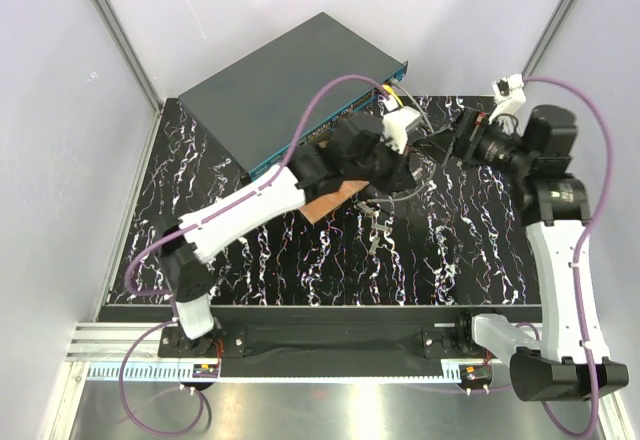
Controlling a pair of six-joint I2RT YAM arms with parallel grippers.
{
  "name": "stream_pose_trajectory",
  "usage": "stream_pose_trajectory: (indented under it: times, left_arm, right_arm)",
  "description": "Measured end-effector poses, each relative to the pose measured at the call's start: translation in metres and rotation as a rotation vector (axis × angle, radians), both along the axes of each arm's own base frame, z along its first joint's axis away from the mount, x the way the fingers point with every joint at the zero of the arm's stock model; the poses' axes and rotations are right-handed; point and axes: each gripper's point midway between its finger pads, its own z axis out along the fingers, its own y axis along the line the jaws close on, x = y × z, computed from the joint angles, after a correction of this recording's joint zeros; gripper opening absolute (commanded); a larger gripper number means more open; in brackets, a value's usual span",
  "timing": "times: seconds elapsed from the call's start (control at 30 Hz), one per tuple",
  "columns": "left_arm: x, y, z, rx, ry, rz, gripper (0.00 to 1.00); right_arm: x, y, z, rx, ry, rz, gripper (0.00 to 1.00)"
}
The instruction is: Insert the plug into the switch port
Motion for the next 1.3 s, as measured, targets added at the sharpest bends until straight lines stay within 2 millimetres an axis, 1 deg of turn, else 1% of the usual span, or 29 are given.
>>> stream_pose_trajectory:
  times: [0.1,0.17,0.23,0.3,0.37,0.4,0.47,0.53,0.63,0.7,0.73,0.77,0.83,1.0,1.17,1.2,1.3]
  left_arm:
    - [-0.017,0.017,0.014,-0.028,0.055,-0.072,0.01]
    - [-0.033,0.031,0.023,-0.05,0.08,-0.119,0.02]
    - [-0.055,0.044,0.031,-0.072,0.107,-0.181,0.0]
    - [-0.077,0.053,0.037,-0.097,0.142,-0.249,0.01]
    - [-0.094,0.059,0.042,-0.119,0.177,-0.311,0.01]
    - [-0.1,0.061,0.043,-0.13,0.198,-0.338,0.0]
    - [-0.108,0.063,0.043,-0.147,0.243,-0.379,0.0]
    - [-0.114,0.064,0.038,-0.152,0.292,-0.401,0.0]
    - [-0.12,0.066,0.026,-0.15,0.369,-0.414,0.0]
    - [-0.125,0.067,0.015,-0.139,0.43,-0.417,0.0]
    - [-0.127,0.068,0.01,-0.132,0.459,-0.415,0.0]
    - [-0.129,0.067,0.007,-0.128,0.485,-0.415,0.0]
    - [-0.13,0.064,0.004,-0.128,0.522,-0.415,0.0]
    - [-0.125,0.054,0.001,-0.138,0.569,-0.419,0.0]
    - [-0.113,0.05,-0.003,-0.146,0.604,-0.384,0.0]
    - [-0.11,0.049,-0.003,-0.151,0.609,-0.377,0.0]
    - [-0.102,0.047,-0.006,-0.157,0.625,-0.357,0.0]
  right_arm:
    - [-0.021,0.004,0.032,-0.121,-0.184,0.139,1.0]
    - [-0.038,0.009,0.045,-0.196,-0.284,0.231,1.0]
    - [-0.059,0.011,0.05,-0.284,-0.376,0.321,1.0]
    - [-0.076,0.011,0.047,-0.374,-0.46,0.408,1.0]
    - [-0.092,0.011,0.038,-0.447,-0.516,0.488,1.0]
    - [-0.102,0.011,0.032,-0.49,-0.552,0.531,1.0]
    - [-0.114,0.01,0.021,-0.549,-0.604,0.596,1.0]
    - [-0.122,0.008,0.014,-0.628,-0.682,0.649,1.0]
    - [-0.123,0.005,0.013,-0.758,-0.835,0.705,1.0]
    - [-0.123,0.002,0.013,-0.843,-0.931,0.734,0.96]
    - [-0.122,0.002,0.014,-0.877,-0.973,0.746,0.87]
    - [-0.122,0.001,0.014,-0.907,-1.01,0.758,0.83]
    - [-0.12,0.001,0.011,-0.954,-1.06,0.786,0.79]
    - [-0.111,0.008,-0.012,-0.991,-1.101,0.893,0.76]
    - [-0.104,0.017,-0.029,-0.977,-1.106,0.98,0.7]
    - [-0.104,0.019,-0.033,-0.976,-1.106,0.996,0.67]
    - [-0.109,0.024,-0.04,-0.969,-1.117,1.039,0.64]
